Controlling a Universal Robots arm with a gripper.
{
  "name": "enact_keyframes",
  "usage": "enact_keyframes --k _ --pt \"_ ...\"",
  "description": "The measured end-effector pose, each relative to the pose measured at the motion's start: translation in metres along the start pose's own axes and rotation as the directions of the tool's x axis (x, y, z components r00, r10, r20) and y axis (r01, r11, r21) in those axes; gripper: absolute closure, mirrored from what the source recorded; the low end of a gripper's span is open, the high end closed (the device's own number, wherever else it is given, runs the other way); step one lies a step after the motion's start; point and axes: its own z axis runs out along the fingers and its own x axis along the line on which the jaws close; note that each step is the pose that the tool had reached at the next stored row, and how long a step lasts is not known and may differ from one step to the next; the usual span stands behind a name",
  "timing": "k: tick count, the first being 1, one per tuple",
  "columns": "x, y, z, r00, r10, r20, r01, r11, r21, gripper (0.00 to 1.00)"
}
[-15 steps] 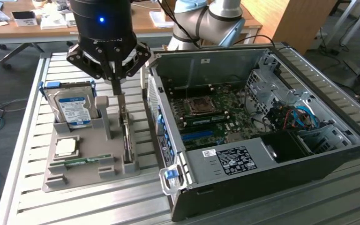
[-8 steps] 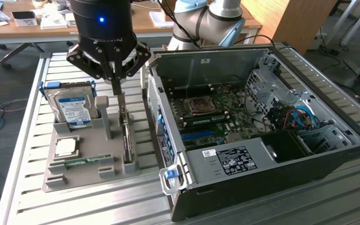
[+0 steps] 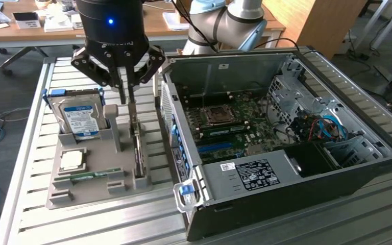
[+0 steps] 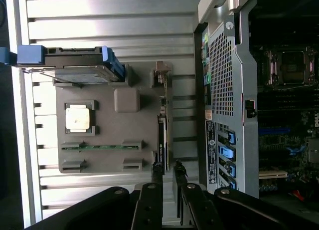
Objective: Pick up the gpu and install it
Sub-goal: 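Pick up the gpu and move the gpu toward the slot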
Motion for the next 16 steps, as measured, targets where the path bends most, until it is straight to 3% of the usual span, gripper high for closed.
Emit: enact_keyframes --k 1,3,7,8,16 --pt "0.0000 0.0000 0.0000 1.0000 0.000 0.0000 0.000 1.0000 0.0000 0.77" --pt "0.0000 0.0000 0.0000 1.0000 0.000 0.0001 0.000 1.0000 -0.0001 0.65" --pt "0.0000 0.0000 0.0000 1.0000 0.000 0.0000 0.000 1.0000 0.0000 0.59" --pt "0.0000 0.0000 0.0000 1.0000 0.000 0.0000 0.000 1.0000 0.0000 0.53" --pt "0.0000 0.0000 0.0000 1.0000 0.000 0.0000 0.000 1.0000 0.0000 0.53"
